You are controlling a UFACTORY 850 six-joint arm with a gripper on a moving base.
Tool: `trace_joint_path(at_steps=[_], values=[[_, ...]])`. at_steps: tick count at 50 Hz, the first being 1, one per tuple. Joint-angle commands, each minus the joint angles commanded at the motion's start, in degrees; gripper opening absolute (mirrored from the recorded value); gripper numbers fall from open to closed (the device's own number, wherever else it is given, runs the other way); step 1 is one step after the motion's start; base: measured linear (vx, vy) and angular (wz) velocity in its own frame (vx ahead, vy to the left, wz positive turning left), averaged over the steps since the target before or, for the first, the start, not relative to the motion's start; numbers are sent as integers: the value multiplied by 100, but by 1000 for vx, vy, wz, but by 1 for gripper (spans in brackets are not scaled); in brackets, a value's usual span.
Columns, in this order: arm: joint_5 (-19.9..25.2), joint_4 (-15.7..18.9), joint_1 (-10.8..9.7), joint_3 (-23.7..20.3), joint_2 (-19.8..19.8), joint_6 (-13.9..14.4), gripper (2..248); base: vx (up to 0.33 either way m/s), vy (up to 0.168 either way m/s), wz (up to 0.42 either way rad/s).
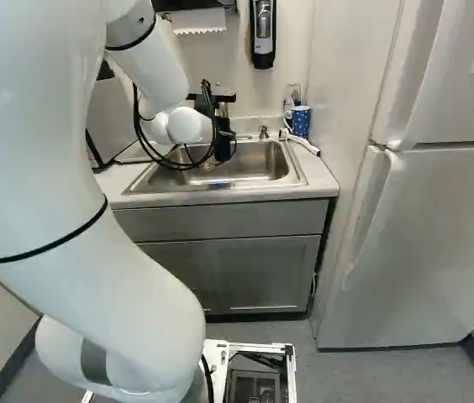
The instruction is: Rinse the cup and place it in the tray
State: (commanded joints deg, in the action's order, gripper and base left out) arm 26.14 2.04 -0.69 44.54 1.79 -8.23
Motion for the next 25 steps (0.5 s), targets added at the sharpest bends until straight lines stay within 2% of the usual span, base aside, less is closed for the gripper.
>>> trace_joint_path(at_steps=[25], values=[[0, -67, 142, 2, 1, 0, 122, 0, 0, 0]])
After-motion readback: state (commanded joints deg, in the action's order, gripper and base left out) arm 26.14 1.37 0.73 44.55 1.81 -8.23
